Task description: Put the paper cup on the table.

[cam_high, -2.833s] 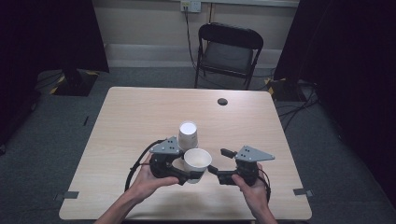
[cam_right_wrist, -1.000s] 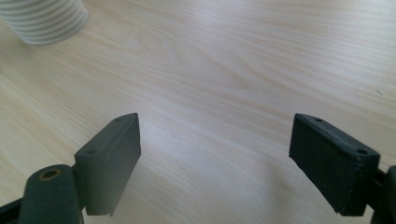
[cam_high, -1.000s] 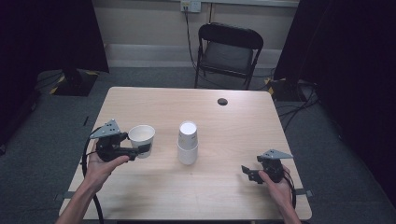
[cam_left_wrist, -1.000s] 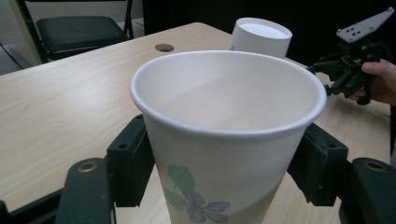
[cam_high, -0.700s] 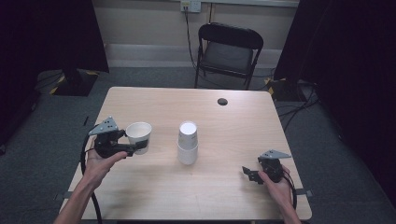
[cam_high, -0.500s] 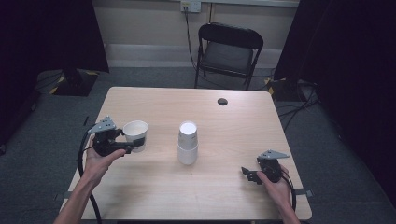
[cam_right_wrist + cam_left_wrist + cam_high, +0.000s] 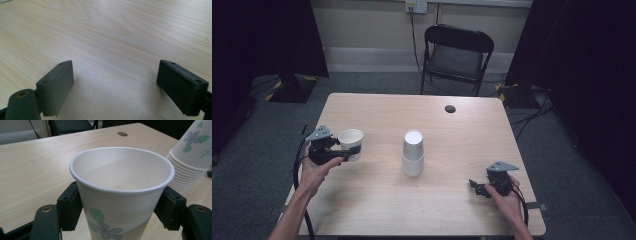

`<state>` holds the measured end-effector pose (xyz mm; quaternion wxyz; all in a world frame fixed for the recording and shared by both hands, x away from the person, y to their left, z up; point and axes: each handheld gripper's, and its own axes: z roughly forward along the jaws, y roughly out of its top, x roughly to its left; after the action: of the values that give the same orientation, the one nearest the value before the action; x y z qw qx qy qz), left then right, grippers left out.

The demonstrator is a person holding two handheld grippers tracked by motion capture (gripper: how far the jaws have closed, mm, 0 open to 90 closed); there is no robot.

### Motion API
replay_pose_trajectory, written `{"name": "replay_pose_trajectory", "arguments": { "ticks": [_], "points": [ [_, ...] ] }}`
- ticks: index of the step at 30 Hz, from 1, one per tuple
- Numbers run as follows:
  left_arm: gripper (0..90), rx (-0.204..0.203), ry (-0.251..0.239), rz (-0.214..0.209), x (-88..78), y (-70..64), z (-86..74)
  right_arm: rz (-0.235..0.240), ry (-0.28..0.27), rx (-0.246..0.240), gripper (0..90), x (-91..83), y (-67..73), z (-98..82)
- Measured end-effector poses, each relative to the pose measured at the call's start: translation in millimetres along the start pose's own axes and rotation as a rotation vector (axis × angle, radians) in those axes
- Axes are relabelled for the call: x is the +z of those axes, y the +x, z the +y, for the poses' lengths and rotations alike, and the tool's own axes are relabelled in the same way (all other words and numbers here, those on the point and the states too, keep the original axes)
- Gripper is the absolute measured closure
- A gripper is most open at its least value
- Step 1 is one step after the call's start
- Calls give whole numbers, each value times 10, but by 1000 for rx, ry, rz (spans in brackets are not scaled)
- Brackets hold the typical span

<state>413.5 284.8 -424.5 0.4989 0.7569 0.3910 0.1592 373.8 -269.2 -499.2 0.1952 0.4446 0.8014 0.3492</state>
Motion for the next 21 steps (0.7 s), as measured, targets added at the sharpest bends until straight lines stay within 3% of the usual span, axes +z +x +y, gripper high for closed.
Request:
{"name": "replay_pose_trajectory", "arguments": {
  "ticks": [10,12,16,21],
  "points": [
    [309,11,75,17,128,60,-183,-2,0,0,135,1,1,0],
    [309,6,69,17,140,69,-213,-2,0,0,135,1,1,0],
    [305,28,103,32,200,88,-289,-2,0,0,135,1,1,0],
    [294,15,121,27,252,136,-386,-2,0,1,135,1,2,0]
  ]
}}
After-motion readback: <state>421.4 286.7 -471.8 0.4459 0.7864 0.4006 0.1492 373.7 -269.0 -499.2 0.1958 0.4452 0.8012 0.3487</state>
